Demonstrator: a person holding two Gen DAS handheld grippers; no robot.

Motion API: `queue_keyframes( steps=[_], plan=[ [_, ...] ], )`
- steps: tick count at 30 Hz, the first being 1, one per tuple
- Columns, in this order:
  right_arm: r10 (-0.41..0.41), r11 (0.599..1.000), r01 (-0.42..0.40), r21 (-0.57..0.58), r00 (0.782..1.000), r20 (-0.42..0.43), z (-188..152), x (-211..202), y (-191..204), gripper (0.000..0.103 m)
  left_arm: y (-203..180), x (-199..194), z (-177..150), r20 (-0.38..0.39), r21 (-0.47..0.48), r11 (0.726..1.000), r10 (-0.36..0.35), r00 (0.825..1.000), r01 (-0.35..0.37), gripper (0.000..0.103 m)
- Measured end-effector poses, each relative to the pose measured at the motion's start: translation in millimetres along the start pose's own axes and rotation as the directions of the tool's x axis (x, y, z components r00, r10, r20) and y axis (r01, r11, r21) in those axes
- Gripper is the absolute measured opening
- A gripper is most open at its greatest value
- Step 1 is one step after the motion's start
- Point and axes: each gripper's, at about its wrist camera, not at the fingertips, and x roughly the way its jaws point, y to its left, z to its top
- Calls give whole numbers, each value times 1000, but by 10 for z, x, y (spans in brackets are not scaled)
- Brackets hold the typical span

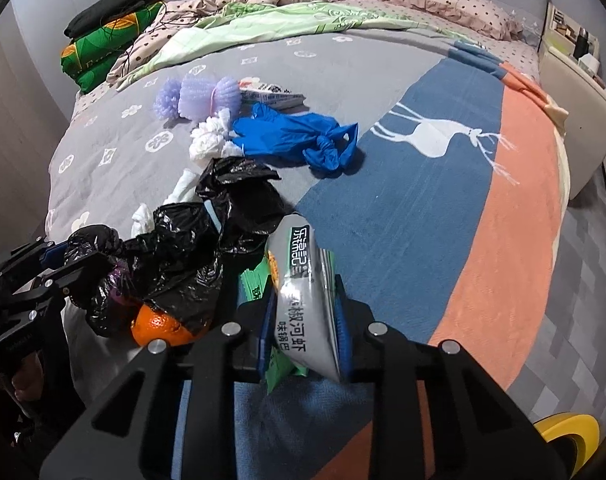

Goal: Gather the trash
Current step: 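Carry both items over the yellow bin and open both tools to drop them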

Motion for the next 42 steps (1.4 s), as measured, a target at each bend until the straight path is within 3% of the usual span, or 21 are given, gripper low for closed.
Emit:
queue_keyframes(
  steps=[20,42],
  plan=[
    [-6,999,2,50,996,90,-106,-559,-150,25,35,-470,155,69,-37,999,0,998,2,30],
    [-25,992,-3,125,974,223,-368,-1361,-497,25,-940,-776,399,119,77,990,-131,984,123,30]
  ],
)
